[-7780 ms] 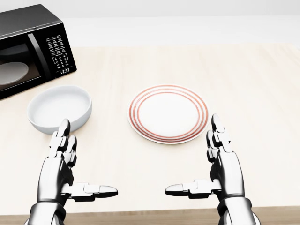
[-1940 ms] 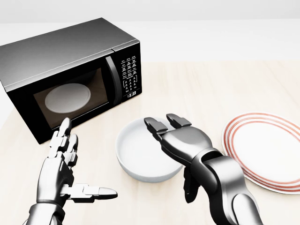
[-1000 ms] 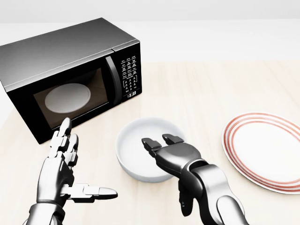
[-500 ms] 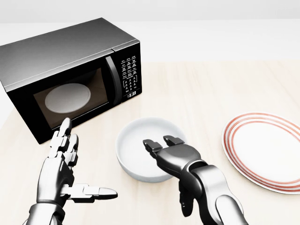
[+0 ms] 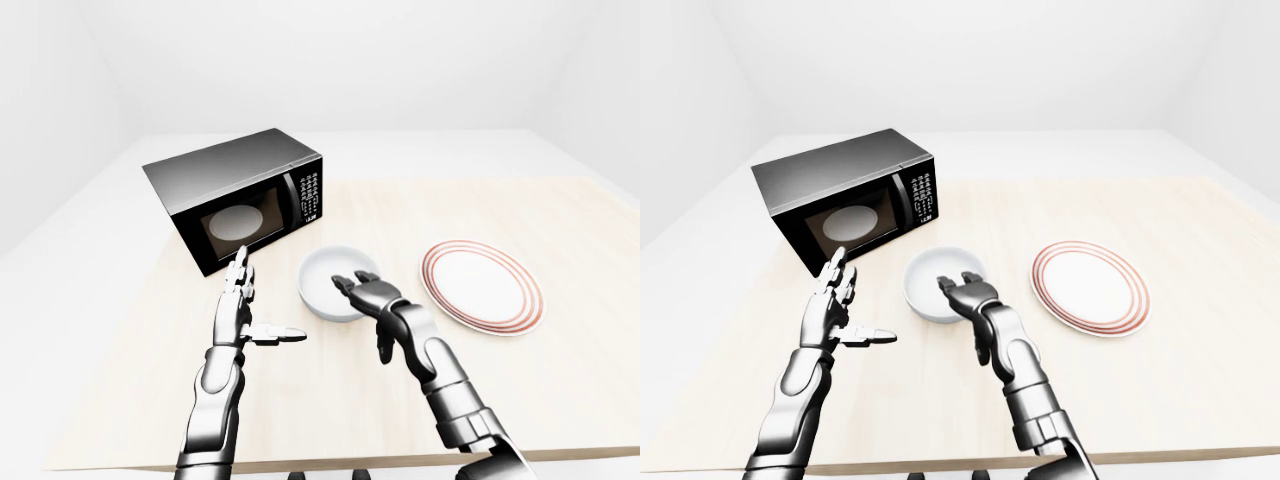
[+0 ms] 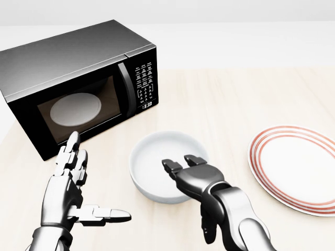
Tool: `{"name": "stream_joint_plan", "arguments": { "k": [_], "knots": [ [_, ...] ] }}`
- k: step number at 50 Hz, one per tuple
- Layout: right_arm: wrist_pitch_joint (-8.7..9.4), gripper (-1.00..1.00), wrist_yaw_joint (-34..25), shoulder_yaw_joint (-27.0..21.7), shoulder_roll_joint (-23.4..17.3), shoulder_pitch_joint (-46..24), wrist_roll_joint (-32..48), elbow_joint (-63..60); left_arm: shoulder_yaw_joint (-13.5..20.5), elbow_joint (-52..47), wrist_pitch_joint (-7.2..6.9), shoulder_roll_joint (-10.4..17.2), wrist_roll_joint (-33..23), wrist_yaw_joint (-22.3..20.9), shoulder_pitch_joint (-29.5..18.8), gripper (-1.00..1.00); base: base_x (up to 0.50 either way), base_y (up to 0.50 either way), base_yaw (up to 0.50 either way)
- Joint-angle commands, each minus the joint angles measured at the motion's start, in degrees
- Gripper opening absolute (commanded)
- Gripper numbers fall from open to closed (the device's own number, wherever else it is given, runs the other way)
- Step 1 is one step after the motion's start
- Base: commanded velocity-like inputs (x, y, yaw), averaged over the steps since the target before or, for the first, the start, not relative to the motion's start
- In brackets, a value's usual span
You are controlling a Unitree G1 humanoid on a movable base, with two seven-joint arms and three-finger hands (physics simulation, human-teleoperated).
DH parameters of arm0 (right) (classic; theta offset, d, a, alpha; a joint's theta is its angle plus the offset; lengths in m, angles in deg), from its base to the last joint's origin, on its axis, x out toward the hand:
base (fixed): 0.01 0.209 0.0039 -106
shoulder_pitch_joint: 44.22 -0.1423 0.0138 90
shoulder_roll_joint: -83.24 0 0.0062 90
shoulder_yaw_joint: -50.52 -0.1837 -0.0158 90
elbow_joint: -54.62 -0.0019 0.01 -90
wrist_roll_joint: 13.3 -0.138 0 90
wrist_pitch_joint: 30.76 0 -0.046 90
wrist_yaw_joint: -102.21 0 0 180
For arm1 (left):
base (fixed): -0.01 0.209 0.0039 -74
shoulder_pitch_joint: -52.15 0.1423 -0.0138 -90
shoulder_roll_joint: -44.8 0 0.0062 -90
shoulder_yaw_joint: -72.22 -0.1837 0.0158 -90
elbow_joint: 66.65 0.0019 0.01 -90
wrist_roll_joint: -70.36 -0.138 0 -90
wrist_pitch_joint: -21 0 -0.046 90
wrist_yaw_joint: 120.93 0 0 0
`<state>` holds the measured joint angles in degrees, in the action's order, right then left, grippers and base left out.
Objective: Pick up the white bowl and put it on the plate.
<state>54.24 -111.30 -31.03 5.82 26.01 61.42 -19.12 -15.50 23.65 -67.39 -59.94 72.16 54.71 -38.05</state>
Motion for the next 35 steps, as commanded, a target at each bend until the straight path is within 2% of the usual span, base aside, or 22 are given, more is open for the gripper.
{"name": "stream_joint_plan", "arguments": {
  "k": [1,11,12,13,35],
  "knots": [
    [0.00,1.00,0.8,0.1,0.1,-0.2,0.3,1.3,0.0,-0.1,-0.06,0.0,0.0,0.0,0.1,1.00,0.00,0.00,0.00],
    [0.00,1.00,1.5,0.3,0.0,0.4,0.3,1.8,0.0,-0.1,0.11,0.0,0.0,-0.1,0.2,1.00,0.00,0.00,0.00],
    [0.00,0.81,0.9,0.3,0.1,0.6,0.1,1.2,0.0,-0.1,0.02,0.0,0.1,-0.1,0.1,1.00,0.00,0.00,0.00],
    [0.00,-0.99,0.7,0.3,0.1,0.6,0.0,1.0,-0.1,-0.1,0.06,0.0,0.0,-0.1,0.1,1.00,0.00,0.00,0.00],
    [0.00,-1.00,1.7,-0.1,0.4,-0.2,-1.4,-1.1,-0.1,-0.2,0.04,-0.1,0.3,-0.2,0.1,1.00,0.00,0.00,0.00]
  ]
}}
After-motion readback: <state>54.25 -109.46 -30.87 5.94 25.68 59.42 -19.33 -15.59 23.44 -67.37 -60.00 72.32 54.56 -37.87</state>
